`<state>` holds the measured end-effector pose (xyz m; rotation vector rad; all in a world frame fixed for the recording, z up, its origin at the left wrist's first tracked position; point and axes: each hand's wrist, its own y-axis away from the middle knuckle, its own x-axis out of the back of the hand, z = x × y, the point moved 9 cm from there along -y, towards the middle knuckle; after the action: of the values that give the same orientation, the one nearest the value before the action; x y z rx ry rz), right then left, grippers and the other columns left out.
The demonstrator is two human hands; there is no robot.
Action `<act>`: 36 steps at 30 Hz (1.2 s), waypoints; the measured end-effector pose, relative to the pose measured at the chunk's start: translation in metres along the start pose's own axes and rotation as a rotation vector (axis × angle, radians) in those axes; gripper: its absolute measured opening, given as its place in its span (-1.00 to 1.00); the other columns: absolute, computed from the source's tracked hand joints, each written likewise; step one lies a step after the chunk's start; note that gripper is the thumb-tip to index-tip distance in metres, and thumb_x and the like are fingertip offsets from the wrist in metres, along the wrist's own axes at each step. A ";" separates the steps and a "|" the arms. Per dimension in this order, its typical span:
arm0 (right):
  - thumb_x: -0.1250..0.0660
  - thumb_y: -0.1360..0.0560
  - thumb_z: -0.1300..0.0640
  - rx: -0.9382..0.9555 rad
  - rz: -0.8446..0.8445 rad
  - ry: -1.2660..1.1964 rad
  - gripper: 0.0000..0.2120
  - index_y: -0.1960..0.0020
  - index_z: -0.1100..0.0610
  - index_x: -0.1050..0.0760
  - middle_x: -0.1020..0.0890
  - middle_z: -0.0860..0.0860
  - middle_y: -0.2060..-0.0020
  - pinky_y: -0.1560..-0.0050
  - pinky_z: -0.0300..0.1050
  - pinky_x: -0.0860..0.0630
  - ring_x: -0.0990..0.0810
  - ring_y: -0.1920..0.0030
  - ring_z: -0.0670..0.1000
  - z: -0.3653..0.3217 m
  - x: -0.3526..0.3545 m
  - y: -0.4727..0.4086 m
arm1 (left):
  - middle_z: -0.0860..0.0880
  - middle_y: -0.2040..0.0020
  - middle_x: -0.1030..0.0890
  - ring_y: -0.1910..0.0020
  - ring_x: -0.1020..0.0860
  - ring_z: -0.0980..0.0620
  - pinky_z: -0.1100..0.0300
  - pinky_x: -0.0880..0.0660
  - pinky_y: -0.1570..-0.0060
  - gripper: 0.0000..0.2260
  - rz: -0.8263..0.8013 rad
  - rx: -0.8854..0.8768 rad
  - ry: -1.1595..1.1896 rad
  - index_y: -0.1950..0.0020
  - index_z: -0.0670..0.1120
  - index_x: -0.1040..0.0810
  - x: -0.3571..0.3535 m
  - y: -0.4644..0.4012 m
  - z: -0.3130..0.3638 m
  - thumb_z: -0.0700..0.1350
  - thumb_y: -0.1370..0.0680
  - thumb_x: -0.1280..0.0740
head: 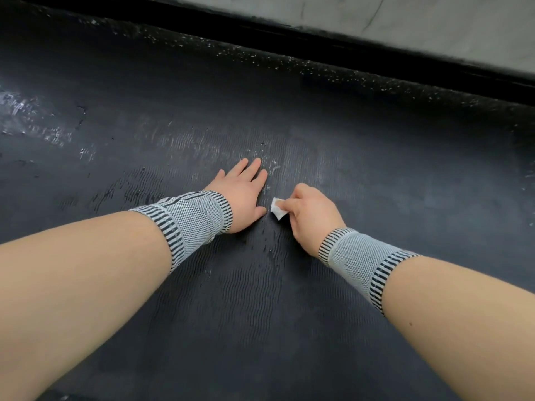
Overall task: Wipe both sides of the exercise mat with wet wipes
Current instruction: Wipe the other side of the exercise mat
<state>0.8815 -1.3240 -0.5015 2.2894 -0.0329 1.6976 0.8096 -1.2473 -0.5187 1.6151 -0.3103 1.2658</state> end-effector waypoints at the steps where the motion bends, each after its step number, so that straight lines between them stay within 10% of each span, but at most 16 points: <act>1: -0.17 -0.56 0.22 0.019 -0.030 -0.014 -0.68 -0.26 0.05 -0.52 -0.44 0.05 -0.06 0.05 -0.17 -0.34 -0.43 -0.06 0.10 -0.003 -0.003 0.004 | -0.05 -0.61 0.21 -0.58 0.18 -0.07 -0.15 -0.02 -0.52 -0.31 0.010 0.003 -0.002 -0.61 -0.08 0.12 0.001 0.001 0.000 0.15 -0.63 -0.15; 14: -0.17 -0.55 0.21 -0.239 0.067 -0.060 -0.66 -0.28 0.02 -0.51 -0.46 0.06 -0.13 -0.10 -0.09 -0.40 -0.46 -0.15 0.14 0.034 0.017 -0.034 | -0.05 -0.60 0.24 -0.58 0.21 -0.08 -0.15 0.02 -0.52 -0.31 0.050 -0.037 -0.028 -0.60 -0.12 0.18 -0.028 0.029 0.012 0.15 -0.64 -0.09; 31: -0.17 -0.56 0.22 0.064 -0.104 -0.110 -0.68 -0.25 0.06 -0.53 -0.48 0.05 -0.08 -0.03 -0.15 -0.37 -0.45 -0.08 0.12 -0.038 -0.021 0.070 | -0.05 -0.61 0.17 -0.58 0.16 -0.06 -0.07 0.01 -0.52 -0.36 0.093 -0.054 -0.025 -0.60 -0.12 0.07 -0.029 0.049 0.013 0.11 -0.65 -0.11; 36: -0.16 -0.56 0.20 -0.107 0.032 -0.119 -0.69 -0.20 0.03 -0.57 -0.49 0.03 -0.12 -0.12 -0.12 -0.40 -0.50 -0.11 0.10 -0.005 0.010 0.036 | -0.04 -0.61 0.19 -0.58 0.19 -0.05 -0.07 0.03 -0.52 -0.35 0.083 -0.098 -0.072 -0.61 -0.12 0.10 -0.044 0.080 0.019 0.13 -0.65 -0.09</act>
<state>0.8727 -1.3552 -0.4834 2.3189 -0.1820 1.5331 0.7455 -1.3153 -0.5106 1.5801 -0.4815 1.2368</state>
